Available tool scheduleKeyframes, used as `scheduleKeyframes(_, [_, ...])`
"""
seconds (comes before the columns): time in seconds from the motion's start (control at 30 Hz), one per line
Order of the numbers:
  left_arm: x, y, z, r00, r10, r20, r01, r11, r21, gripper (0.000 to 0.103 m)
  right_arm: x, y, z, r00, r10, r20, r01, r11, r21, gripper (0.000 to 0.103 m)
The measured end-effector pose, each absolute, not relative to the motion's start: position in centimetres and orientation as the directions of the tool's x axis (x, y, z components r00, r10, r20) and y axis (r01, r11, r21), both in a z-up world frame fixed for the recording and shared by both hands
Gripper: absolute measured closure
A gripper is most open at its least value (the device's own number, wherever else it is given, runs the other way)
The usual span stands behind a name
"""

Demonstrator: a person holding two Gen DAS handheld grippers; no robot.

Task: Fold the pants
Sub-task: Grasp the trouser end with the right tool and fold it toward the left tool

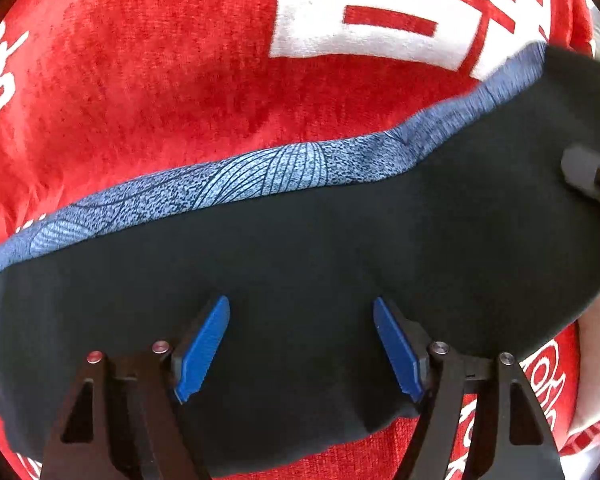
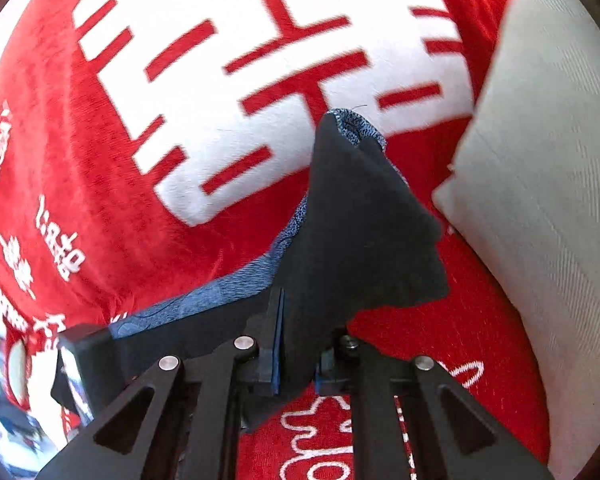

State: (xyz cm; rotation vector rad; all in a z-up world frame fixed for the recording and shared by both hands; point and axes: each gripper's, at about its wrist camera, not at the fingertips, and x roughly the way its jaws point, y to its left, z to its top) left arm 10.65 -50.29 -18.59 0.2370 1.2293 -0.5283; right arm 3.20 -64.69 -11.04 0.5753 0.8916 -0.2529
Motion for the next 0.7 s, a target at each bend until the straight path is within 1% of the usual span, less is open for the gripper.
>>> scheduleKeyframes(0.17, [11.0, -49.8, -18.1, 0.201, -0.284, -0.938, 0.512, 0.846, -0.146, 0.028, 3.8, -61.2, -8.8, 0.611, 0.016, -0.792, 0.345, 0.895, 0.284, 0.091])
scheduleKeyframes(0.27, [12.6, -47.6, -16.9, 0.148, -0.317, -0.937, 0.485, 0.849, -0.210, 0.029, 4.5, -58.5, -7.2, 0.612, 0.001, -0.790, 0.285, 0.933, 0.222, 0.091])
scheduleKeyframes(0.37, [13.6, -44.0, -14.7, 0.167, -0.340, -0.925, 0.452, 0.861, -0.235, 0.029, 5.4, -55.1, -6.0, 0.612, -0.021, -0.791, 0.217, 0.966, 0.143, 0.091])
scheduleKeyframes(0.47, [14.8, -39.3, -12.3, 0.223, -0.334, -0.916, 0.437, 0.874, -0.212, 0.029, 6.2, -51.5, -5.3, 0.603, -0.026, -0.797, 0.155, 0.984, 0.085, 0.091])
scheduleKeyframes(0.53, [15.7, -35.3, -11.1, 0.254, -0.300, -0.919, 0.415, 0.893, -0.177, 0.029, 6.8, -48.8, -5.5, 0.592, -0.031, -0.805, 0.118, 0.992, 0.048, 0.091])
scheduleKeyframes(0.7, [17.9, -25.1, -11.2, 0.290, -0.189, -0.938, 0.325, 0.942, -0.089, 0.029, 9.3, -40.1, -8.1, 0.532, -0.065, -0.844, 0.017, 0.998, -0.066, 0.091])
